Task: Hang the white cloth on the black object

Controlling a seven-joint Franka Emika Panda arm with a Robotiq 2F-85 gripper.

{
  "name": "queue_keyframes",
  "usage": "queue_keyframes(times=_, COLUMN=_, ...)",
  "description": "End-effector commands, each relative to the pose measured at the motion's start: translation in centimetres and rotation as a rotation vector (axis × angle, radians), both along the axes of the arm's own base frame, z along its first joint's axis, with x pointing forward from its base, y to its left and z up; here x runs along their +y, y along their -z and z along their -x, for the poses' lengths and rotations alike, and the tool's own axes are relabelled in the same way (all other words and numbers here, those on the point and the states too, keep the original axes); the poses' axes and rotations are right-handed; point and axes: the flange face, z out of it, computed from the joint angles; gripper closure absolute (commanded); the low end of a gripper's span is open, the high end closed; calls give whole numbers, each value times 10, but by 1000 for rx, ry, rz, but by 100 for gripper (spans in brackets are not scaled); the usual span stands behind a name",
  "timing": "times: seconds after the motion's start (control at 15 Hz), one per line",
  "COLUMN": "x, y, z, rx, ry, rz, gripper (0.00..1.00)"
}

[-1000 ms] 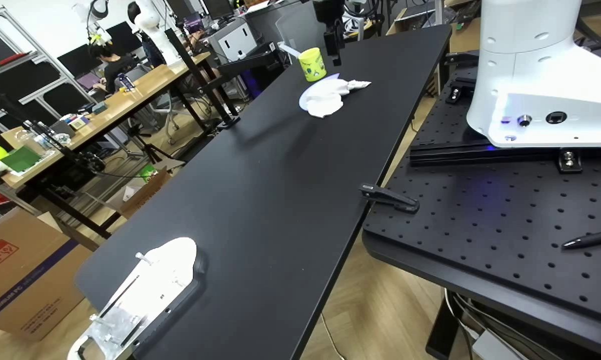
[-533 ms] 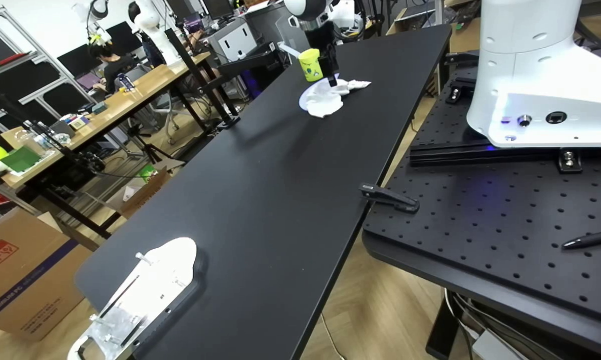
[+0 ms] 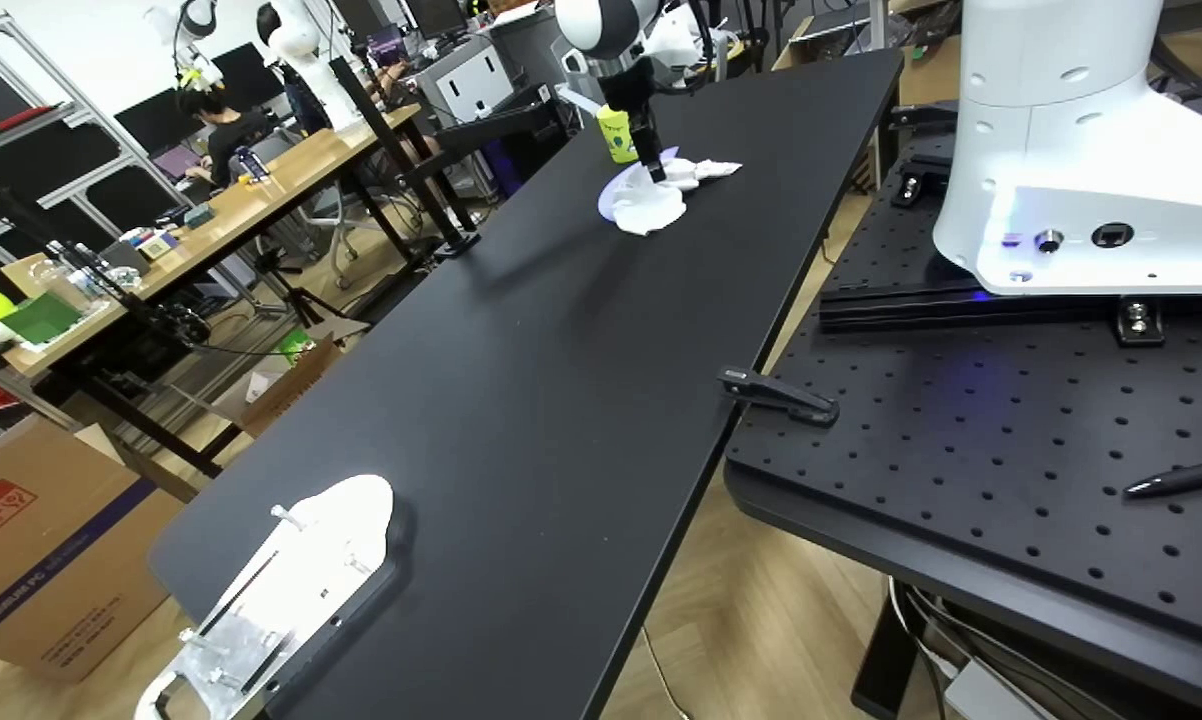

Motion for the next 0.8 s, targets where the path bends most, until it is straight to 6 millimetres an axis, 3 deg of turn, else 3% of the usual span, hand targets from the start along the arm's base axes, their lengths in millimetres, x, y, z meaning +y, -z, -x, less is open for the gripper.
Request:
queue_keyframes(times=0.0, x=-4, y=3, z=-12, rx=3, ry=-56, rz=10, gripper=40)
queue_keyframes(times=0.33, x=-4, y=6, z=-16, rx=13, ry=-87, rz=9, gripper=74)
queue_keyframes(times=0.53, x=-7, y=-3, z=-13, rx=38, ry=-64, rz=15, gripper=94)
queue_keyframes(times=0.73, x=-10, y=-21, z=-8, rx=65, ry=-19, rz=37, gripper=100)
